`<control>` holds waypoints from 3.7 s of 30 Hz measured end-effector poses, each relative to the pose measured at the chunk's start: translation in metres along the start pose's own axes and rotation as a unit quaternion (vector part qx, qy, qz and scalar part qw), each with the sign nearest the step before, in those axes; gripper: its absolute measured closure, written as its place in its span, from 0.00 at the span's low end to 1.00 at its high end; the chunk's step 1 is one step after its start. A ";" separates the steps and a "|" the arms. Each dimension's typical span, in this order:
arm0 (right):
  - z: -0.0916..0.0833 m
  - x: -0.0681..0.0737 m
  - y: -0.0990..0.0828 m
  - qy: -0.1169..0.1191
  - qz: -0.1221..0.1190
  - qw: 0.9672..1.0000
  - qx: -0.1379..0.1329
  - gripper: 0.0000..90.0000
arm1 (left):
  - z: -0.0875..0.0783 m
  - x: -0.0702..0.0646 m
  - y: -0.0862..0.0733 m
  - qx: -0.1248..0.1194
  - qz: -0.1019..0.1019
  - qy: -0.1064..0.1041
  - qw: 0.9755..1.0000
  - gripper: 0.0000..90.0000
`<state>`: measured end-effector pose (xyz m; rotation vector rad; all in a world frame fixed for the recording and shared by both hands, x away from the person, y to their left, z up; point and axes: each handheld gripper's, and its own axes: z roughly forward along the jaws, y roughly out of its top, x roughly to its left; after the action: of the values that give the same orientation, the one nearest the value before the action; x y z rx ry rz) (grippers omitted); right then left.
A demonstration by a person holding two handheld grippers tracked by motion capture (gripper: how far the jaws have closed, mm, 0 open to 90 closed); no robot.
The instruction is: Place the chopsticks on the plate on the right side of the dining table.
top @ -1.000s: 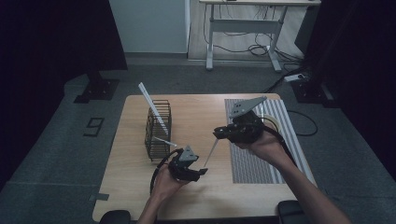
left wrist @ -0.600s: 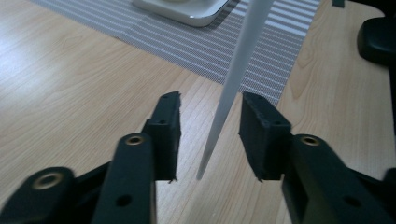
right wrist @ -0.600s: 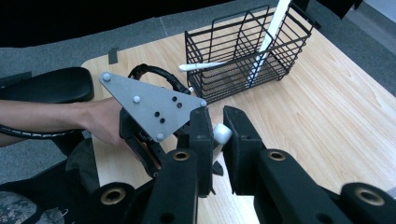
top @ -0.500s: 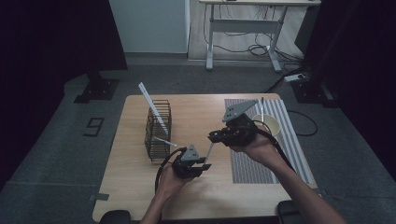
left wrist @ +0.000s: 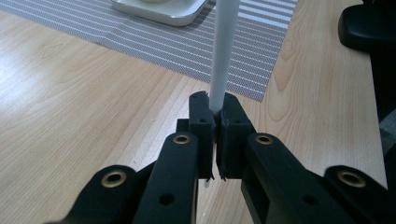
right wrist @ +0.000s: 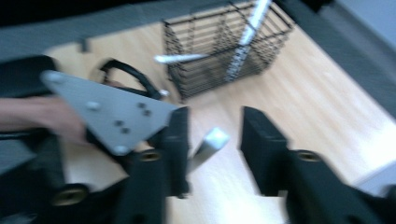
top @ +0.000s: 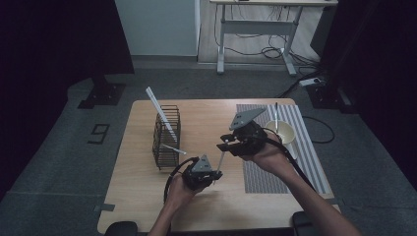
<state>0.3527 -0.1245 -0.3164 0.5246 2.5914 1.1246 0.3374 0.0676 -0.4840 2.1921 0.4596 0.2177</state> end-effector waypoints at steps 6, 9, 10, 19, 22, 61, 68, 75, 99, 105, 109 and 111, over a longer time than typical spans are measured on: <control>0.007 0.002 -0.002 -0.065 -0.020 0.998 0.009 0.40 | -0.004 0.000 0.002 0.001 -0.001 -0.003 1.000 0.96; 0.007 0.000 -0.003 -0.084 -0.025 0.996 0.010 0.36 | -0.005 0.001 0.001 0.002 0.002 -0.001 1.000 0.96; 0.007 -0.001 -0.004 -0.088 -0.022 0.996 0.011 0.35 | -0.006 0.002 0.001 0.002 0.002 -0.001 1.000 0.96; 0.003 -0.020 -0.024 -0.104 0.010 0.994 0.014 0.34 | -0.016 0.005 -0.001 0.001 0.009 0.006 1.000 0.96; 0.001 -0.026 -0.031 -0.108 0.020 0.994 0.016 0.35 | -0.019 0.005 0.000 -0.002 0.011 0.004 1.000 0.96; 0.008 -0.057 -0.114 -0.117 0.111 0.987 0.005 0.34 | -0.043 0.014 0.009 -0.006 0.035 -0.044 0.998 0.96; 0.012 -0.058 -0.121 -0.106 0.115 0.988 0.010 0.33 | -0.042 0.012 0.009 0.001 0.042 -0.049 0.998 0.96; 0.011 -0.055 -0.120 -0.074 0.106 0.992 0.009 0.28 | -0.040 0.014 0.009 0.012 0.042 -0.051 0.998 0.96; 0.037 -0.022 -0.114 0.011 -0.007 0.998 0.062 0.62 | -0.038 0.013 0.018 0.029 0.048 -0.062 0.996 0.96; 0.036 -0.021 -0.114 0.019 -0.013 0.997 0.077 0.67 | -0.040 0.010 0.019 0.019 0.062 -0.047 0.997 0.95; 0.032 -0.024 -0.113 0.037 -0.007 0.996 0.075 0.73 | -0.043 0.009 0.020 0.007 0.064 -0.032 0.997 0.91; 0.030 -0.025 -0.113 0.048 -0.009 0.996 0.075 0.75 | -0.043 0.009 0.021 0.006 0.063 -0.025 0.998 0.89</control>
<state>0.3617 -0.1876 -0.4176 0.4897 2.7737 0.9781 0.3375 0.0907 -0.4412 2.2342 0.2968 0.2280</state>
